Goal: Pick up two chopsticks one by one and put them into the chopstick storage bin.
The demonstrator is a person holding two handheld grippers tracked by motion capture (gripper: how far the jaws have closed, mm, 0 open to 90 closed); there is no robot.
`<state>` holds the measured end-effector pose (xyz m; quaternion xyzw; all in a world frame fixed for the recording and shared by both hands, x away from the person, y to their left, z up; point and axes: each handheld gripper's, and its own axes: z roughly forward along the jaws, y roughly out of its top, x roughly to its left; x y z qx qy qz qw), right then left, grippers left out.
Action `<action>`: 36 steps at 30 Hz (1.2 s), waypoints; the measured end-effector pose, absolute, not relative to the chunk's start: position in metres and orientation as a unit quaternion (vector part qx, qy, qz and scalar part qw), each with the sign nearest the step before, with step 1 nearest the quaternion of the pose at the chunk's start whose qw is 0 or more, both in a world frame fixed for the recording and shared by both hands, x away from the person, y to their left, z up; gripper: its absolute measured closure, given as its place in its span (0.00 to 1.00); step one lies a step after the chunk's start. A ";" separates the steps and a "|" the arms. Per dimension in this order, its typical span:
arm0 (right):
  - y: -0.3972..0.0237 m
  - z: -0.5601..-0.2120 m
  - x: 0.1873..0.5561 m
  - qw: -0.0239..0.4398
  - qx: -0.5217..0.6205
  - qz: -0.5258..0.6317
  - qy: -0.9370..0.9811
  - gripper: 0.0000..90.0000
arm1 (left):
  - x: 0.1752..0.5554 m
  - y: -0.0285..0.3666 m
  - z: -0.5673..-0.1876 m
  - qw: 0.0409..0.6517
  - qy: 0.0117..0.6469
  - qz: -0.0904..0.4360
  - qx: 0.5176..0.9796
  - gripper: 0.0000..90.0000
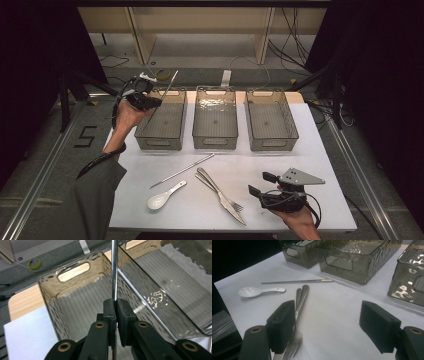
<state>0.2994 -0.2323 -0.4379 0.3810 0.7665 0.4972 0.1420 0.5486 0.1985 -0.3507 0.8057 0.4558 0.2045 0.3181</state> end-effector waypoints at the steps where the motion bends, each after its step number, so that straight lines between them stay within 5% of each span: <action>1: -0.232 -0.438 0.299 0.142 0.380 0.498 0.766 0.33 | 0.549 0.198 -0.351 0.315 0.455 0.209 0.806 0.95; 36: -0.231 -0.437 0.297 0.144 0.377 0.496 0.769 0.33 | 0.552 0.203 -0.390 0.309 0.459 0.211 0.806 0.95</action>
